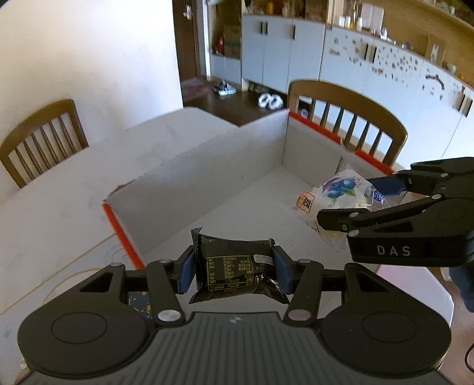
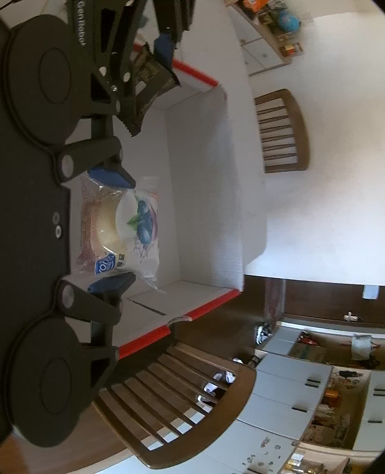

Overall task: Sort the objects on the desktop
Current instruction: 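Carry the bun and dark packet into the red shoebox with both tools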

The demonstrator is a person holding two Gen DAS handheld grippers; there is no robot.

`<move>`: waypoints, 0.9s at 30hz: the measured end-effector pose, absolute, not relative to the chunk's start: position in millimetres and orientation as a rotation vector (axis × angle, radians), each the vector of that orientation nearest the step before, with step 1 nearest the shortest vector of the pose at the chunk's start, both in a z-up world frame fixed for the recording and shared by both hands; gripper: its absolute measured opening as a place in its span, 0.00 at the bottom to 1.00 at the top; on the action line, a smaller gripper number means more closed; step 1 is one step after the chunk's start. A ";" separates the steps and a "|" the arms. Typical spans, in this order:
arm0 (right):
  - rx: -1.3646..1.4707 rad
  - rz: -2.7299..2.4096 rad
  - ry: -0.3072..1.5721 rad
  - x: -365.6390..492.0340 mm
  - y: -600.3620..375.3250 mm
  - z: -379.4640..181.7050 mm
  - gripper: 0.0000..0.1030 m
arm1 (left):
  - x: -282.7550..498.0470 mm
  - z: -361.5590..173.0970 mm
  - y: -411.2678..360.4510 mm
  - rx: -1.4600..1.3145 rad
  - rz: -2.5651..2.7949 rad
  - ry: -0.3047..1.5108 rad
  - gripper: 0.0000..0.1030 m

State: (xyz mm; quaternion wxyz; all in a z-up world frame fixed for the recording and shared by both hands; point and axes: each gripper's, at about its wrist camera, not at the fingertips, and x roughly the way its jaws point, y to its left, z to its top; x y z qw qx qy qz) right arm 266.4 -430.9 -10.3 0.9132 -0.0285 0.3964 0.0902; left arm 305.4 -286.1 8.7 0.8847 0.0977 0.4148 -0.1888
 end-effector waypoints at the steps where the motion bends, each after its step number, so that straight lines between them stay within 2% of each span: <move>1: -0.065 0.196 0.831 269.9 -431.7 -13.8 0.58 | 309.4 6.2 -288.0 0.210 -0.393 0.877 0.51; 10: -0.140 0.260 0.957 290.2 -429.5 -40.9 0.58 | 344.4 -18.3 -304.5 0.281 -0.407 1.039 0.52; 22: -0.173 0.291 1.041 296.4 -422.3 -60.1 0.58 | 363.8 -37.3 -314.0 0.363 -0.400 1.151 0.52; 27: -0.162 0.279 1.042 296.6 -424.6 -62.2 0.64 | 361.0 -41.4 -319.2 0.378 -0.392 1.164 0.53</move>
